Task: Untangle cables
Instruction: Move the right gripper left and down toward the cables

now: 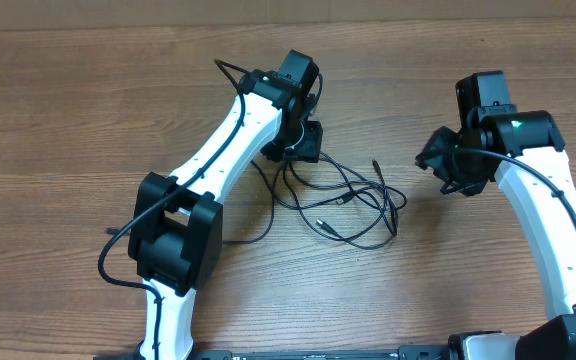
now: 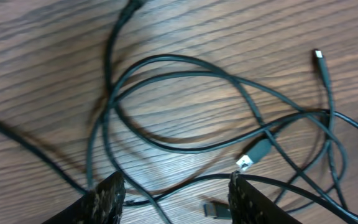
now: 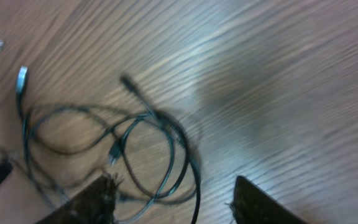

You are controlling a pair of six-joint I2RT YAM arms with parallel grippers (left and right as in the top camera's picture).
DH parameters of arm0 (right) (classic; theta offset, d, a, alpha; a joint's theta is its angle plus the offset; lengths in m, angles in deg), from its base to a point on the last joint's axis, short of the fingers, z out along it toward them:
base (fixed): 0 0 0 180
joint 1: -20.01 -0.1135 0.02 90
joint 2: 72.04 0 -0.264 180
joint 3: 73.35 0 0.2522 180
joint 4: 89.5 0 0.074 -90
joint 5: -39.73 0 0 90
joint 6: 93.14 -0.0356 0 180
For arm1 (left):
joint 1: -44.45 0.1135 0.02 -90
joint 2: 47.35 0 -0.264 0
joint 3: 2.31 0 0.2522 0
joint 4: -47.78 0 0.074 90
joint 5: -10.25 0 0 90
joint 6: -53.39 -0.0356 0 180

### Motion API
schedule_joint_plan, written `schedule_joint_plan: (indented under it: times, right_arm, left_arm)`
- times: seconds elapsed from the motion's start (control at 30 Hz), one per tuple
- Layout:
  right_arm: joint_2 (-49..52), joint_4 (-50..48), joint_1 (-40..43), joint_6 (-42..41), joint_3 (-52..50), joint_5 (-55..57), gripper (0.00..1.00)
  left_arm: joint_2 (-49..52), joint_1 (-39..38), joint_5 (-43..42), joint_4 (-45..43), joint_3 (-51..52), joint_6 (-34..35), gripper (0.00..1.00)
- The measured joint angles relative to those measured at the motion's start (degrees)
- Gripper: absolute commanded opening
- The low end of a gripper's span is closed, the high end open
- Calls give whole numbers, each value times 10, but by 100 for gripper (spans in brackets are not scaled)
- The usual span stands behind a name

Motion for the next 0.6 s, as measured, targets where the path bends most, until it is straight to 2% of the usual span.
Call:
schedule_joint_plan:
  times: [0.2,0.4,0.6]
  right_arm:
    - [0,-10,-17,37,-14,-50,63]
    - [0,-50,-59,51,-76,-68,62]
    - [0,-91,-104,104,-113,-91,62]
  left_arm:
    - [1,0,16,7,0,5,48]
    - [18,0,21,13,0,11,49]
    - [54,0,21,21,0,11,50]
